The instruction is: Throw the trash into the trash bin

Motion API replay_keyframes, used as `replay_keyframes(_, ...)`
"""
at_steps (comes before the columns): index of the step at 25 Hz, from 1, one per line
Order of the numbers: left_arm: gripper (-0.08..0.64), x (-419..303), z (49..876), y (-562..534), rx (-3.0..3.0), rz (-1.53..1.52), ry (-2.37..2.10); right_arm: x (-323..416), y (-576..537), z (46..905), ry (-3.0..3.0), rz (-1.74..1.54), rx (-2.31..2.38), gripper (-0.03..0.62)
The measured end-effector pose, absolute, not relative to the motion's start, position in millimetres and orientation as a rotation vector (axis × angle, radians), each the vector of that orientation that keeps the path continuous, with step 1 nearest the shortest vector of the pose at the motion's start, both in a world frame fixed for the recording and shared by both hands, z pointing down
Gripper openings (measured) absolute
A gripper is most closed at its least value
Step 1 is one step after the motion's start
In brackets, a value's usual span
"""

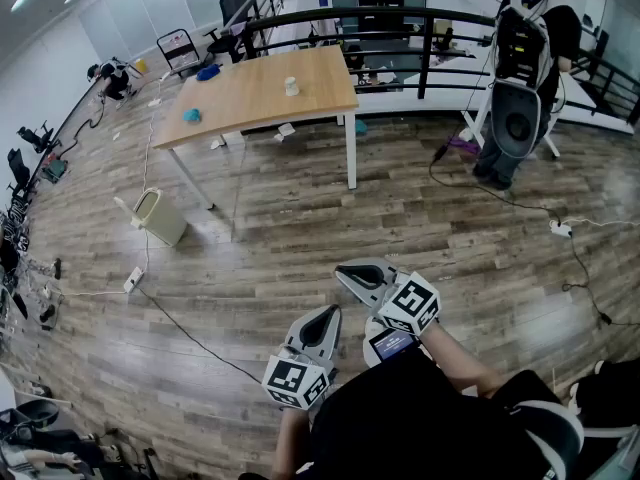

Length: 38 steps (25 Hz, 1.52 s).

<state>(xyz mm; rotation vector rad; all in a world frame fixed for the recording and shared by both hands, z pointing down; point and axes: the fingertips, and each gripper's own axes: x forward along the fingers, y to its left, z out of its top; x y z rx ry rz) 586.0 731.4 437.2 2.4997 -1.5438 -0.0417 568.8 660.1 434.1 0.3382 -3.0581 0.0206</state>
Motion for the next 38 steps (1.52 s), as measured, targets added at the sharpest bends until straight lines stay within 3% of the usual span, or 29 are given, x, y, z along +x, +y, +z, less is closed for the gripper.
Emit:
replay_keyframes(11, -0.002, 560, 426, 542, 2.477, 0.098, -1.607, 556, 483, 419, -3.069, -0.017, 0.308, -0.002)
replay_keyframes(15, -0.002, 551, 435, 491, 2.454, 0.057, -1.607, 580, 412, 429, -3.128, 0.234, 0.425, -0.002)
replay_keyframes(19, -0.002, 537, 435, 455, 2.420, -0.002, -1.606, 573, 373, 444, -3.094, 0.262, 0.464, -0.002)
replay_keyframes(30, -0.002, 458, 444, 331, 2.419, -0.112, -1.572, 485, 277, 461, -3.091, 0.318, 0.377, -0.002)
replay_keyframes(38, -0.002, 350, 422, 214, 2.472, -0.144, -1.554, 380, 159, 434, -3.067, 0.242, 0.440, -0.003)
